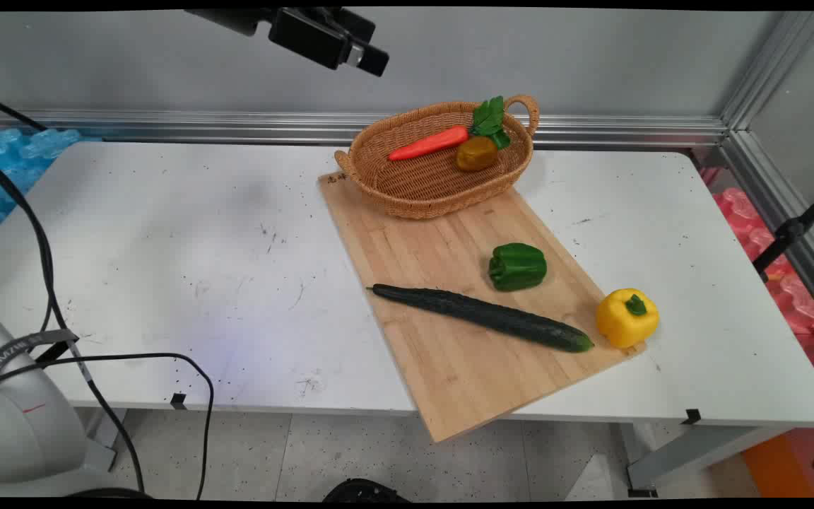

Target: Pick up the potato from the vegetable basket

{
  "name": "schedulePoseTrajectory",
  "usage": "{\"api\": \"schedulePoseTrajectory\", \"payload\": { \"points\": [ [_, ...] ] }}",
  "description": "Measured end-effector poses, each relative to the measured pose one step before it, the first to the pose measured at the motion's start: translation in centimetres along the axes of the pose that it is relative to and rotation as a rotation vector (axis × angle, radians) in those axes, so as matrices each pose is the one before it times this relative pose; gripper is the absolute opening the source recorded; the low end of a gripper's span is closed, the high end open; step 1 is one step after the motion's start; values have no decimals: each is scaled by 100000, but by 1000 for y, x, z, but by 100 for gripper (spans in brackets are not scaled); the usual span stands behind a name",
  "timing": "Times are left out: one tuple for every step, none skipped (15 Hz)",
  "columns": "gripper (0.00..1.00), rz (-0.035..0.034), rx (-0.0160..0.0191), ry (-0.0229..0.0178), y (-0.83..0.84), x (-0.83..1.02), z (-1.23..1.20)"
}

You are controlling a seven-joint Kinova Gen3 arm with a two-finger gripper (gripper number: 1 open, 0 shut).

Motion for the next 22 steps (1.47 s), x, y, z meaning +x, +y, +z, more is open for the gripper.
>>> {"api": "schedulePoseTrajectory", "payload": {
  "points": [
    [100,-753,1561,-1432,-385,-110,191],
    [100,-744,1767,-1649,-435,-83,265],
    [100,-771,1757,-1689,-421,-75,299],
    [100,-827,1927,-1661,-466,-25,387],
    [100,-785,1846,-1551,-433,-10,398],
    [100,-598,1625,-1214,-398,53,422],
    [100,-697,2075,-1549,-501,90,608],
    [100,-638,1886,-1086,-448,119,609],
    [100,-580,1796,-1004,-424,138,648],
    [100,-510,1560,-781,-372,153,630],
    [100,-649,2246,-1198,-541,243,1009],
    [100,-265,1252,-573,-308,205,670],
    [100,-133,1393,-792,-326,267,874],
    [100,112,1355,-747,-346,294,933],
    [100,265,1211,-845,-302,291,963],
    [100,277,1194,-941,-303,311,1034],
    [100,407,1293,-1099,-297,351,1186],
    [100,326,753,-762,-167,247,845],
    [100,357,856,-968,-184,292,1041],
    [100,291,604,-724,-127,249,871],
    [100,510,944,-1314,-176,424,1548],
    [100,438,759,-1299,-129,423,1536]
  ]
}}
